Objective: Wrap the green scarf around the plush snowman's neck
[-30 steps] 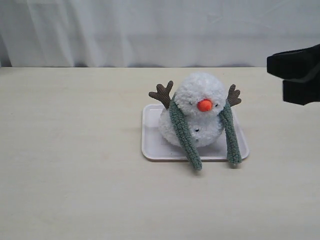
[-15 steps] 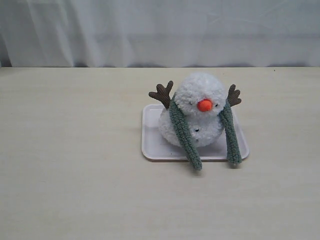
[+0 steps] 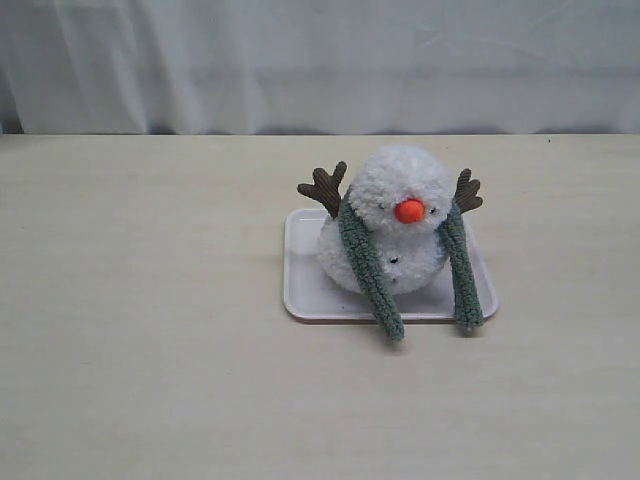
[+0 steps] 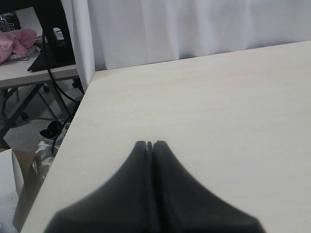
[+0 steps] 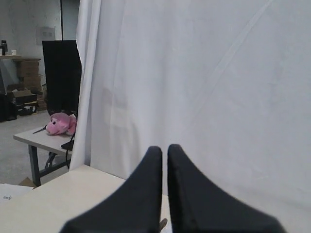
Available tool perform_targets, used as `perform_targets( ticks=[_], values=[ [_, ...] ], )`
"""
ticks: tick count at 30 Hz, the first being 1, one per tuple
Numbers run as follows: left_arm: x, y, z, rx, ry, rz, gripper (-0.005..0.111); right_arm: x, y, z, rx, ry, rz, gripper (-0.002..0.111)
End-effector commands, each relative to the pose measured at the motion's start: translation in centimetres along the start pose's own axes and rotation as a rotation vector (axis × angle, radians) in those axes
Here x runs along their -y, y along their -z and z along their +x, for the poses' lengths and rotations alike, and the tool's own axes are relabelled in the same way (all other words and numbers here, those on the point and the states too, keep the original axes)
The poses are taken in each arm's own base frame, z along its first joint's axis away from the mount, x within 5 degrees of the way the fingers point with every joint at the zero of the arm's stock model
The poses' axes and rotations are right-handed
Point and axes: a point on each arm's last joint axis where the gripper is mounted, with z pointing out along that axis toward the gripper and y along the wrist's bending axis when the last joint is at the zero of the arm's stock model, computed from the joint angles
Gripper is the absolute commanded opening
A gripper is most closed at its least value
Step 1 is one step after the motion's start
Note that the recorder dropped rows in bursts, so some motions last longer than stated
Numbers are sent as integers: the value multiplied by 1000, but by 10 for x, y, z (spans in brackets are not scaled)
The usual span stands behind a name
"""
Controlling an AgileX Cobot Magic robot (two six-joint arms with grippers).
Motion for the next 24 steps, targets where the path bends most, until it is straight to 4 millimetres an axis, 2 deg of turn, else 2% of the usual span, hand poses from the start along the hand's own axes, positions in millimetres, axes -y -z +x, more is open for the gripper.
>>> perform_targets(
  ticks=[1, 10, 17, 21, 24],
  values=[
    [0, 0, -1, 12, 1, -2, 0, -2, 8, 0, 24, 6, 0, 4],
    [0, 0, -1, 12, 1, -2, 0, -3, 13, -1, 44, 11, 1, 4],
    [0, 0, -1, 12, 1, -2, 0, -9, 44, -5, 143, 67, 28, 4],
    [0, 0, -1, 12, 3, -1, 0, -5, 56, 15, 111, 256, 196, 4],
    [0, 0, -1, 12, 3, -1, 0, -5, 60, 32, 84, 306, 263, 4]
  ],
)
